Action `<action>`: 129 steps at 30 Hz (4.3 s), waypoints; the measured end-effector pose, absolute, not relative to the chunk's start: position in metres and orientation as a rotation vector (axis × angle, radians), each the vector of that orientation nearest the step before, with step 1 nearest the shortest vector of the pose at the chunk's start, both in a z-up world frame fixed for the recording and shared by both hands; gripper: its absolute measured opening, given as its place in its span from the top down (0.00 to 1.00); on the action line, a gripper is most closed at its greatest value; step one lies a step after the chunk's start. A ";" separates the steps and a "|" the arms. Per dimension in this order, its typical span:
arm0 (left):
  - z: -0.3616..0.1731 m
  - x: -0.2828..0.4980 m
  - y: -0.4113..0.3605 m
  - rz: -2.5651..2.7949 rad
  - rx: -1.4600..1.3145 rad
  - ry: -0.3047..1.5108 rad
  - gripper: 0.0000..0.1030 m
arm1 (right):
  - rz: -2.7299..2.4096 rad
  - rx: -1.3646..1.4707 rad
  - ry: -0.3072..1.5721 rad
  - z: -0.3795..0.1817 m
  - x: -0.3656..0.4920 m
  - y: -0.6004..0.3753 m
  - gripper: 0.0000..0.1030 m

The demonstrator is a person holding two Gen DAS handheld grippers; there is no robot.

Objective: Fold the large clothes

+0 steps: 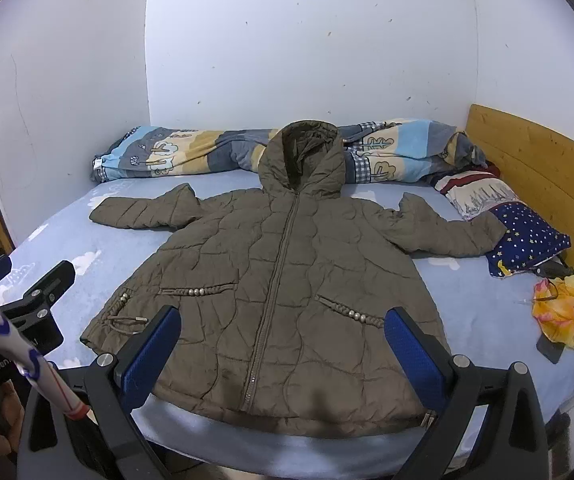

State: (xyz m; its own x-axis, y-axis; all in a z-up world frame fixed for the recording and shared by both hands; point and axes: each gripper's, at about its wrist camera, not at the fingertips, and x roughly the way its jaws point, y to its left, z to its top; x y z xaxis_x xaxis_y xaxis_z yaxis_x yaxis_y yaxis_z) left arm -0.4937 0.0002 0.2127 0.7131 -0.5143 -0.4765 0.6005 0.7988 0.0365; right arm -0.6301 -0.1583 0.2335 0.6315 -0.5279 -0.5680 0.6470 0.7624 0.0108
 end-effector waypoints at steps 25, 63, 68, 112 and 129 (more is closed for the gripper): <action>0.214 -0.504 -0.003 -0.641 0.225 0.460 0.00 | -0.682 0.250 0.590 0.227 -0.636 -0.160 0.00; 0.138 -0.335 -0.223 -0.808 0.306 0.717 0.00 | -0.844 0.773 0.598 0.181 -0.716 -0.476 0.00; 0.129 -0.318 -0.240 -0.804 0.328 0.742 0.00 | -0.928 0.868 0.616 0.168 -0.735 -0.570 0.05; 0.099 -0.308 -0.259 -0.805 0.421 0.734 0.00 | -1.177 0.878 0.529 0.119 -0.742 -0.797 0.84; 0.117 -0.300 -0.235 -0.791 0.335 0.748 0.00 | -0.893 0.587 0.328 0.326 -0.649 -0.631 0.84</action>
